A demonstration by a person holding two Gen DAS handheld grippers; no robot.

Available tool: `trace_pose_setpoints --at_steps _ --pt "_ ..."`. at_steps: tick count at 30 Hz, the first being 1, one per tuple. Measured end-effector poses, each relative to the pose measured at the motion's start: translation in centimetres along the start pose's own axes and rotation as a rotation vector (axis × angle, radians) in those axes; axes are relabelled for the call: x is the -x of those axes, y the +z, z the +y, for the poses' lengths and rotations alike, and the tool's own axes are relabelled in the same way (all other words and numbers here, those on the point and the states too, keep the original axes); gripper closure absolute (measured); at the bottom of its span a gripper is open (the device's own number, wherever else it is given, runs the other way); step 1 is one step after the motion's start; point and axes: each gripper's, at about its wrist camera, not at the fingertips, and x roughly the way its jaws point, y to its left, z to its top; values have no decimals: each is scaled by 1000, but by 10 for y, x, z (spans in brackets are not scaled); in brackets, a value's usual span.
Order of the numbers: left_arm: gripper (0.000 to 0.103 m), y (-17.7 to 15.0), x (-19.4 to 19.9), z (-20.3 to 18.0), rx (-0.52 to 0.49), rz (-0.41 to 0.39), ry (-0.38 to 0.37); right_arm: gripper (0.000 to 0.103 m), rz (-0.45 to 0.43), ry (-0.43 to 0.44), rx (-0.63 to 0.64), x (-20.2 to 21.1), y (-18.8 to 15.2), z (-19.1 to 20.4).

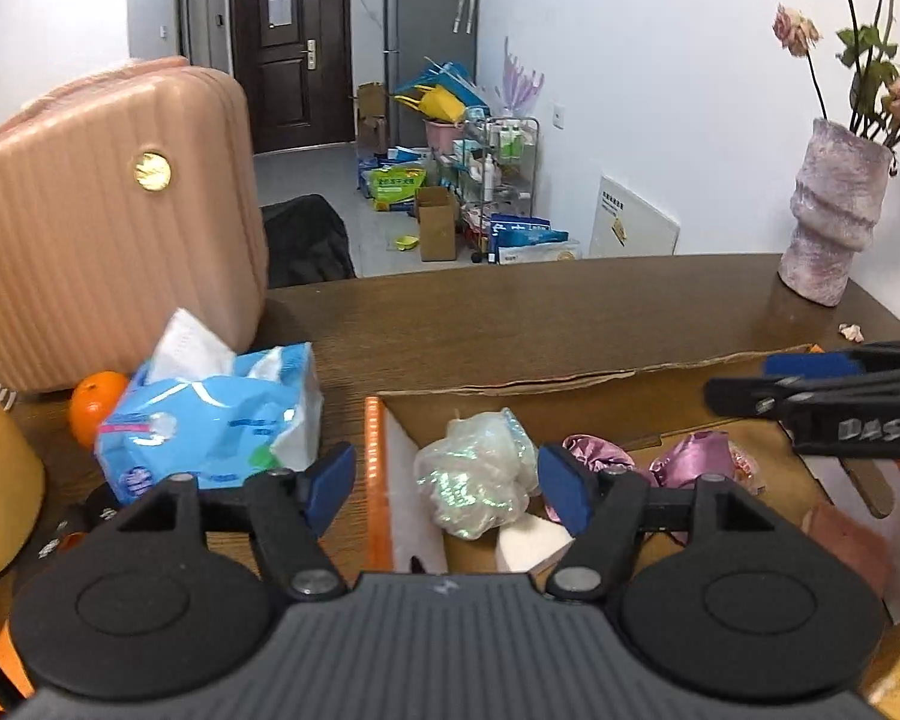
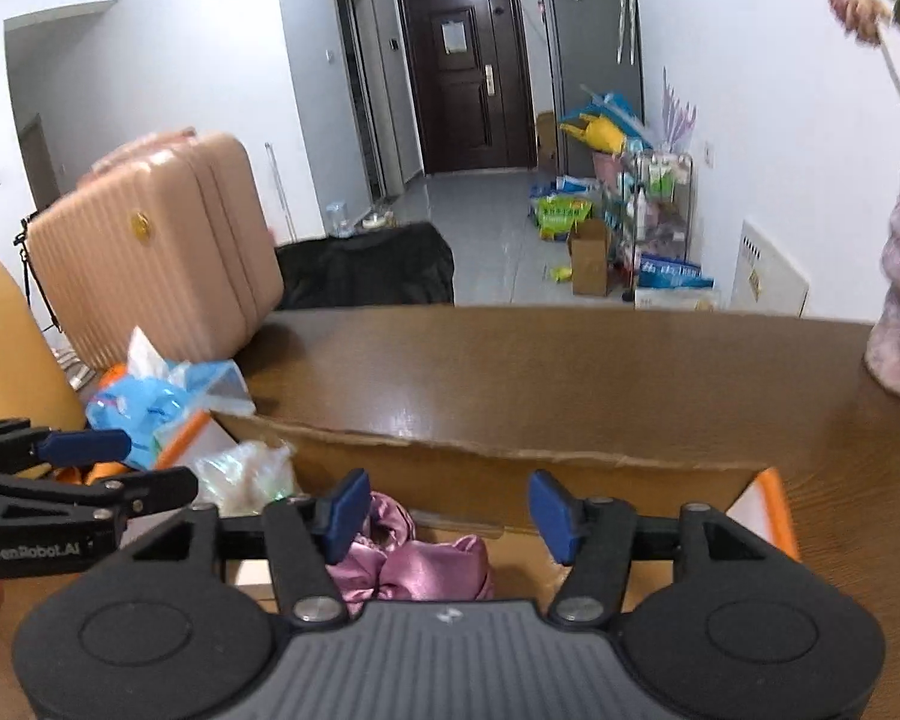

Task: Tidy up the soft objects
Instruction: 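Drop the iridescent bag into the box with left tool while right drops the bow, then withdraw both tools from the box back toward the remaining soft items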

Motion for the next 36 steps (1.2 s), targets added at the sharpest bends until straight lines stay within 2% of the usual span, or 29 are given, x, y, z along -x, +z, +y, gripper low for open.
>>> trace_pose_setpoints --at_steps 3,5,6,8,13,18,21,25,28,31,36 --pt "32 3 29 2 -5 -30 22 34 -42 -25 23 32 8 0" --pt "32 3 51 3 -11 -58 43 23 -77 -50 50 60 8 -3" --pt "31 2 67 4 -16 -78 57 21 -96 -74 74 75 7 -4" --pt "30 -3 94 4 -24 -112 72 20 -125 -122 98 99 2 -8" --pt "9 -12 158 4 -33 -223 84 17 -202 -158 39 167 -10 -25" --pt "4 -24 201 -2 -11 -274 71 15 -257 -185 69 217 -23 -16" --pt "1 -38 223 -1 10 -307 80 10 -307 -178 109 246 -40 -4" --pt "0 -79 250 5 27 -369 113 6 -382 -120 151 277 -82 14" --pt "0 -122 262 4 -3 -397 94 4 -448 -66 214 297 -128 29" --pt "0 -168 270 -5 21 -443 95 4 -497 -75 293 308 -177 48" --pt "0 -242 282 -27 -60 -477 64 4 -512 -82 368 319 -247 73"
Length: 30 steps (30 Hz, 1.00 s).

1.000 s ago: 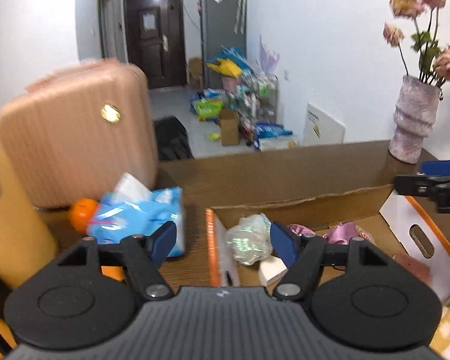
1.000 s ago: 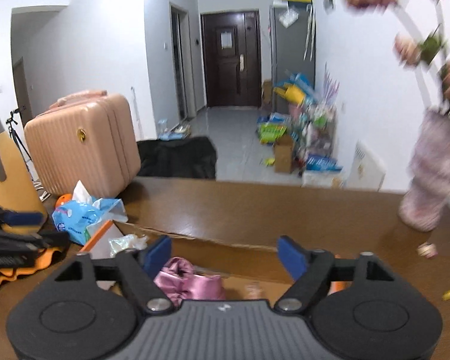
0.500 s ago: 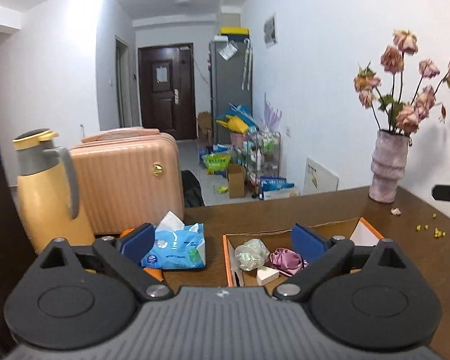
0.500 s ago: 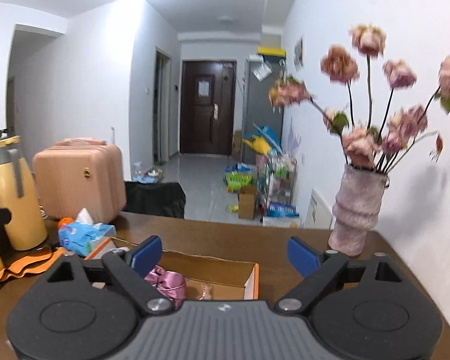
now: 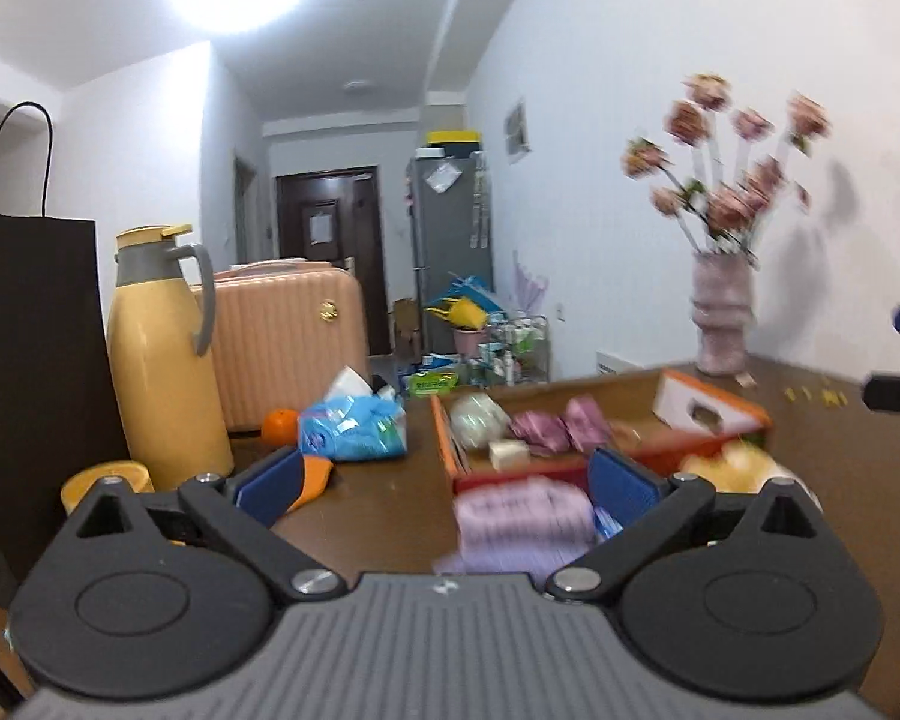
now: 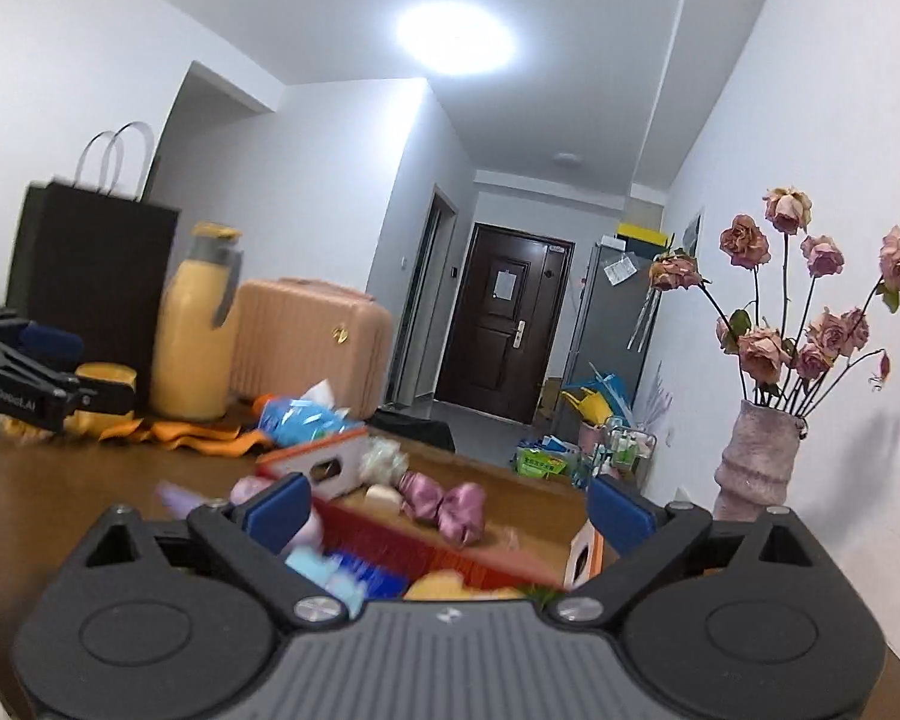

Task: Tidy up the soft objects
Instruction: 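Withdraw both tools from the box back toward the remaining soft items, then grasp the purple drawstring bag with the right tool while the left tool reaches toward it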

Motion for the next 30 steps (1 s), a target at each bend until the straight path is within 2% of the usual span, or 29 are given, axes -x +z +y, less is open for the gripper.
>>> trace_pose_setpoints --at_steps 5,10,12,14,16,19,23,25,26,28,30 --pt "0 -45 30 -6 67 144 -92 4 33 -31 5 39 -42 32" --pt "0 -58 42 8 116 195 -72 6 133 12 -183 64 -77 32" --pt "0 -54 38 10 126 195 -64 10 173 14 -178 62 -81 32" --pt "0 -51 37 11 136 184 -55 18 189 -34 -120 58 -81 36" --pt "0 -51 34 11 142 185 -53 18 188 -53 -146 55 -80 34" --pt "0 -54 27 11 160 212 -78 18 185 10 -225 46 -76 26" --pt "0 -53 -1 3 147 243 -118 21 190 66 -217 9 -69 22" --pt "4 -48 -18 -5 123 249 -114 26 207 98 -244 -18 -64 16" --pt "9 -45 -26 -9 130 258 -118 26 220 124 -275 -37 -61 13" --pt "18 -40 -37 -14 186 251 -192 26 244 159 -326 -68 -59 7" --pt "43 -38 -55 -23 224 269 -269 31 272 188 -363 -96 -58 5"
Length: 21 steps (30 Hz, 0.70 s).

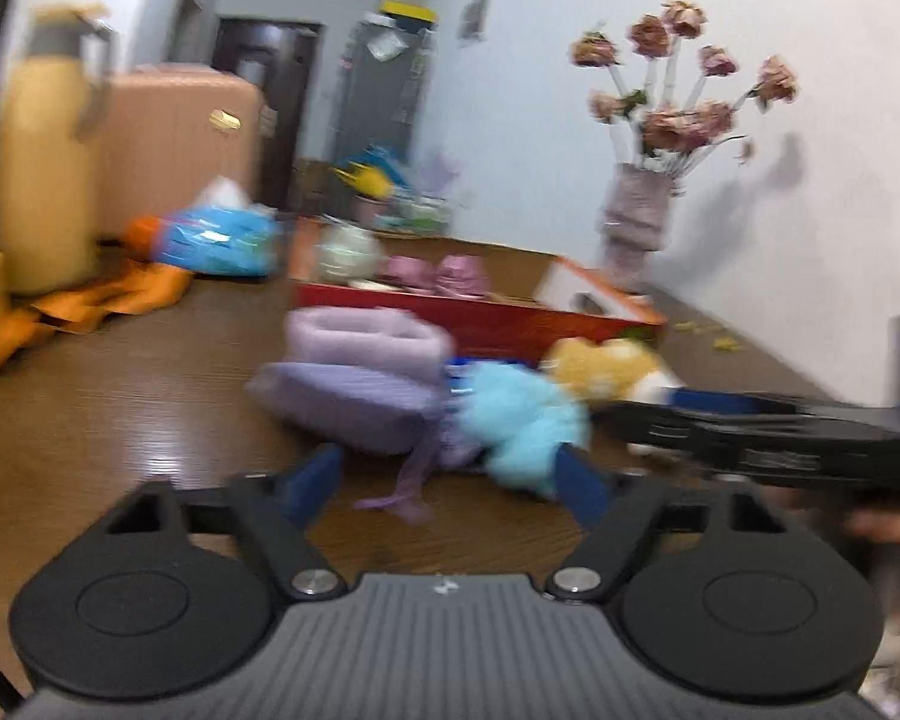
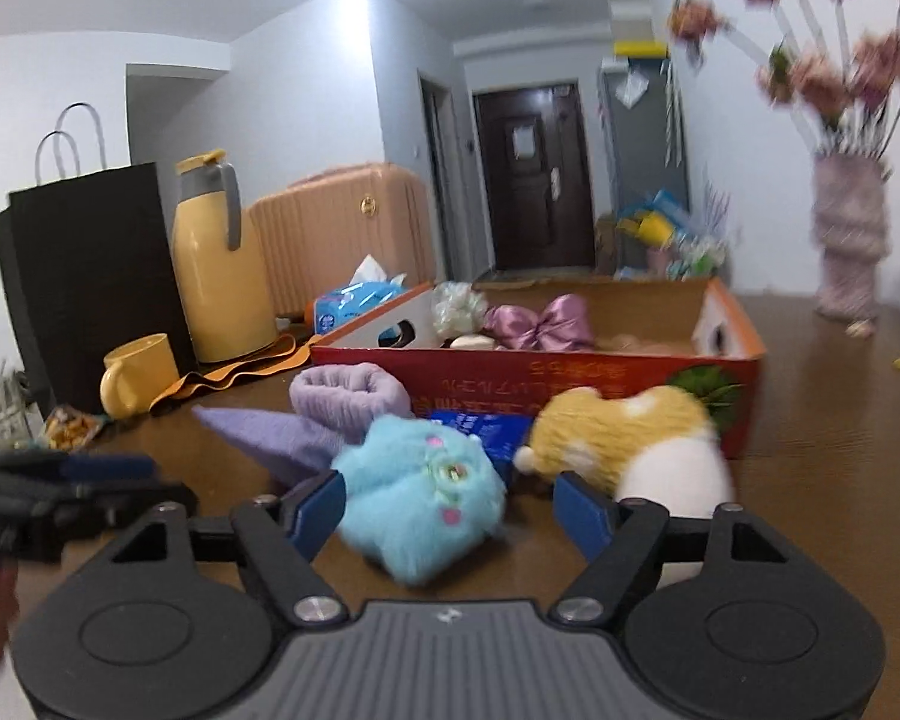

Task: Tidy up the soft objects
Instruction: 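Grasp the purple drawstring bag with the right tool while the left tool reaches toward it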

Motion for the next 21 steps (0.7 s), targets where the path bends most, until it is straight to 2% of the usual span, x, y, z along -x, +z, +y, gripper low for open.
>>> trace_pose_setpoints --at_steps 1,3,4,6,9,10,14,16,18,20,21 --pt "51 3 -12 -3 0 26 -10 37 11 3 -25 -12 6 -4" --pt "63 7 -36 -5 17 73 -6 39 19 9 -40 -31 13 -9" --pt "67 9 -46 -6 32 90 -15 41 30 6 -60 -42 15 -13" --pt "67 9 -64 -6 70 136 -68 45 69 12 -118 -58 17 -23" --pt "83 5 -78 -8 126 188 -134 64 90 73 -177 -60 10 -31" --pt "83 3 -78 -9 136 194 -163 71 92 84 -180 -55 8 -32" --pt "81 0 -83 -23 150 210 -293 71 54 -15 -141 -24 -1 -30" --pt "76 1 -84 -31 112 205 -272 69 36 -71 -121 -14 -2 -30" --pt "72 7 -70 -30 70 179 -281 69 10 -97 -84 -3 1 -27" --pt "66 15 -44 -16 47 113 -277 68 -7 -78 -70 8 6 -25" --pt "60 21 -26 -4 27 50 -248 67 -18 -48 -69 12 9 -22"
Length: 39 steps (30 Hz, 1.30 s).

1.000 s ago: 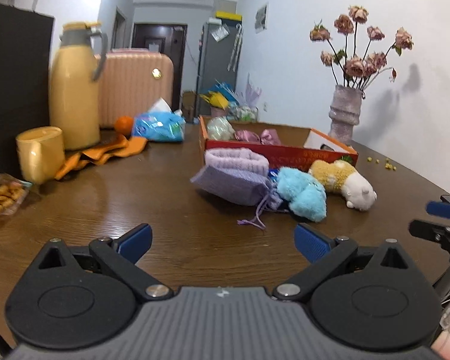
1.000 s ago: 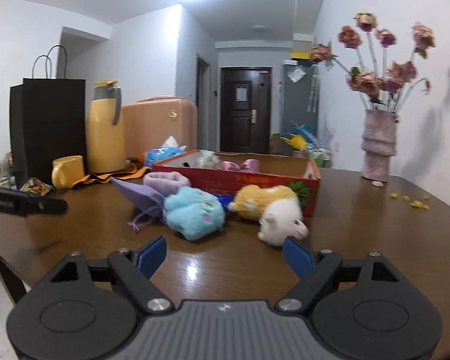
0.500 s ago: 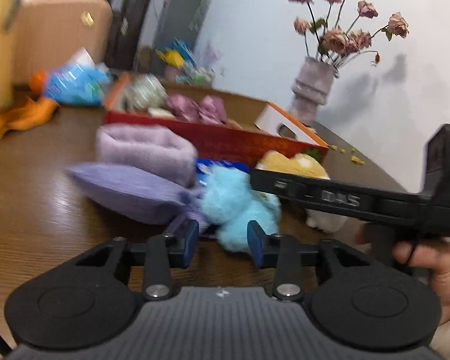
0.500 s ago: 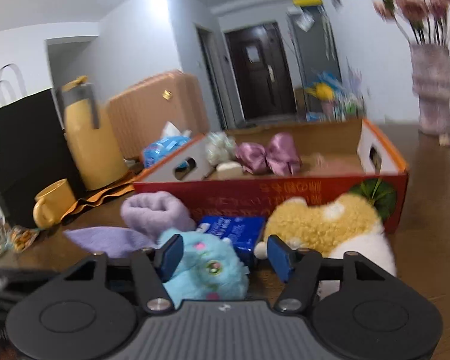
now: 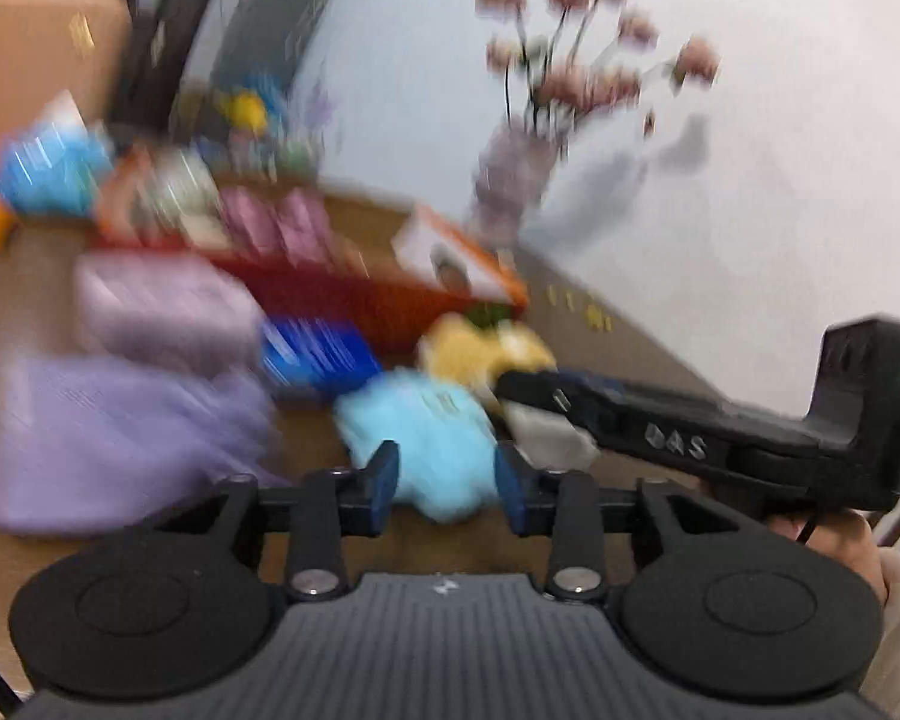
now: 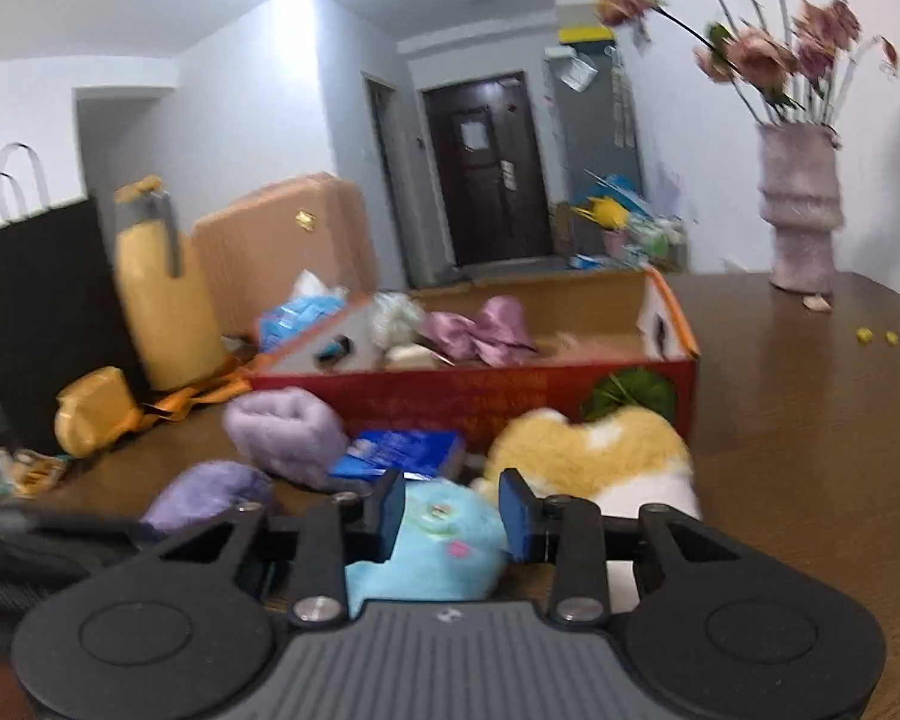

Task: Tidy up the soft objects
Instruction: 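Grasp the purple drawstring bag with the right tool while the left tool reaches toward it, then carry the purple bag into the box and open the right tool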

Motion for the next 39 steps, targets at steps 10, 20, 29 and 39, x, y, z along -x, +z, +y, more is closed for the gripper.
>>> trace_pose_setpoints --at_steps 10,20,29,39 --pt "36 5 21 89 101 30 231 56 99 181 -32 -69 -2 56" --pt "85 -6 22 127 256 49 128 84 190 235 -182 -105 -12 55" --pt "98 -32 50 76 240 26 32 87 184 258 -123 -47 -26 55" --pt "48 -67 43 20 127 108 -12 87 200 251 -214 41 -57 -2"
